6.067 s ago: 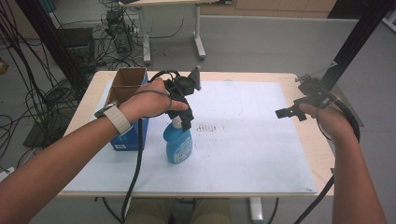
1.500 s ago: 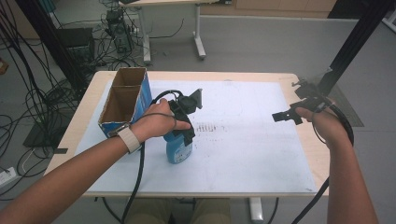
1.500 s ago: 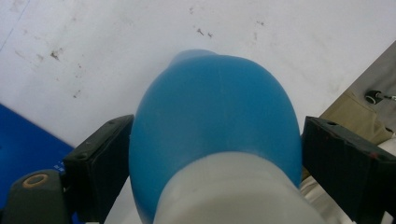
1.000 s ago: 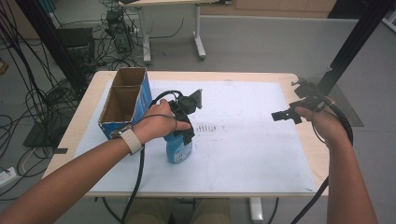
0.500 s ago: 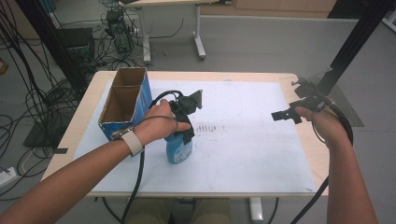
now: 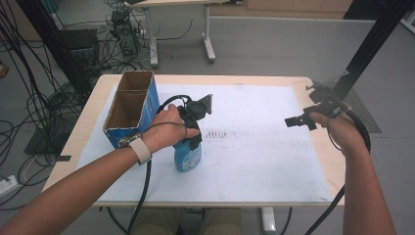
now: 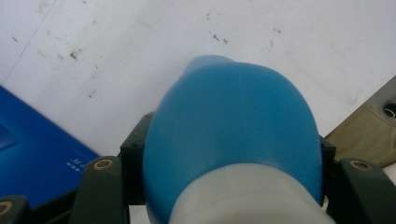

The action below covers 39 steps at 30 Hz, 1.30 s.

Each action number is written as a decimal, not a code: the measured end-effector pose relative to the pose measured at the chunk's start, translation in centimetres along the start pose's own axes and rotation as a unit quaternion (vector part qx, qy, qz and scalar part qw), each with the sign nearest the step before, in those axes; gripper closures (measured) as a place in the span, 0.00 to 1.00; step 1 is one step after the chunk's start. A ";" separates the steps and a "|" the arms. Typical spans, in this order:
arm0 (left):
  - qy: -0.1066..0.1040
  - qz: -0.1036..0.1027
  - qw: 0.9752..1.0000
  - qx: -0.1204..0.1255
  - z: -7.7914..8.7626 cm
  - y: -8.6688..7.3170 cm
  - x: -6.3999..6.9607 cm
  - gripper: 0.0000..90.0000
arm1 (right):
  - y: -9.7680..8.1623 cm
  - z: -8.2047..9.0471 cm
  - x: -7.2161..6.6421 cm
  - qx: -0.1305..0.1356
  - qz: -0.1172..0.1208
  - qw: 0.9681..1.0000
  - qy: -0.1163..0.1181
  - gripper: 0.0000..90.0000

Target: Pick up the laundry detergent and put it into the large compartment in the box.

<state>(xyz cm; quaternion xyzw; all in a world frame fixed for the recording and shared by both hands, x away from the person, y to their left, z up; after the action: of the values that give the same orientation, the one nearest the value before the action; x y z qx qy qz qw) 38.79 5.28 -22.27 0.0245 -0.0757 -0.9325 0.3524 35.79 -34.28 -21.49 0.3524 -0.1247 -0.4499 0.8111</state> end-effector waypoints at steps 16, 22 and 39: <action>0.002 0.004 1.000 0.002 0.0 -0.1 0.1 0.43 | 0.1 -0.2 0.0 -0.004 0.000 1.000 0.000 0.08; 0.002 0.004 1.000 0.002 0.0 -0.1 0.1 0.43 | 0.2 -0.2 -0.1 -0.005 0.000 1.000 0.000 0.08; 0.002 0.004 1.000 0.002 0.0 -0.1 0.1 0.43 | 0.2 0.0 -0.1 -0.004 -0.001 1.000 -0.002 0.08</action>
<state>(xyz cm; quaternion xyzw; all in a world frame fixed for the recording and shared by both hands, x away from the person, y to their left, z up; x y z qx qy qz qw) 38.66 5.30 -22.28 0.0273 -0.0772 -0.9306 0.3567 35.89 -34.14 -21.30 0.3485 -0.1240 -0.4520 0.8117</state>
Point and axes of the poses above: each handheld gripper's, and its own axes: z roughly backward along the jaws, y roughly out of its top, x roughly to its right, the point moved 7 cm from there along -z, roughly forward along the jaws, and after that the axes turned 7 degrees about x, right-handed, at the moved point
